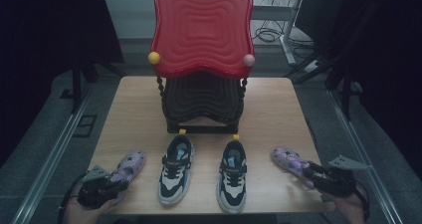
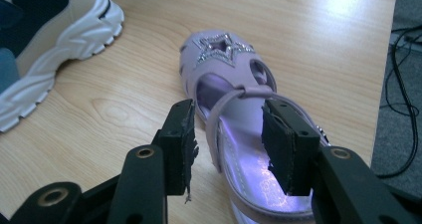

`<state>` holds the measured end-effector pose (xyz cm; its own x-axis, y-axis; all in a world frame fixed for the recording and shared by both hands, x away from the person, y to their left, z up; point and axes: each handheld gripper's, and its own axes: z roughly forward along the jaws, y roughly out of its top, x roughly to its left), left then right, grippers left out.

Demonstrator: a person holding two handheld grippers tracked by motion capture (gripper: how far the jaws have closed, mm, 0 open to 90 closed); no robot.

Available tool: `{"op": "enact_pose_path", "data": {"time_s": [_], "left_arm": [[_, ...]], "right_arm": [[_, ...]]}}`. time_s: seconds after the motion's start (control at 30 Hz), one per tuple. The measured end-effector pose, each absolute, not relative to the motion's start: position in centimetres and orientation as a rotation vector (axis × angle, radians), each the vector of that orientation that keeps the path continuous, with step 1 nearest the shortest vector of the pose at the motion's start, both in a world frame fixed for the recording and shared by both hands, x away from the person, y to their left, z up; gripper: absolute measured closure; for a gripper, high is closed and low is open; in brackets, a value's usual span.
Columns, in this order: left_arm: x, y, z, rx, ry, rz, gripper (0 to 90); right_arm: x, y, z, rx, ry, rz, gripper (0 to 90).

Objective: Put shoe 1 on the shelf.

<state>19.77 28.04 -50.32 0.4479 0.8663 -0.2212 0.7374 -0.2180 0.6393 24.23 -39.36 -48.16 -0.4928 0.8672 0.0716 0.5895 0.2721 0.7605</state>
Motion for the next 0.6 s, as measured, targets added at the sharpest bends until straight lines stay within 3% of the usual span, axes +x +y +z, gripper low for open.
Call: {"op": "enact_pose_path", "data": {"time_s": [0.6], "left_arm": [[19.8,28.2,-50.4,2.002,1.336,0.225,83.8]], "right_arm": [[25.3,-38.2,-49.9,1.321,2.338,0.959,69.4]]}}
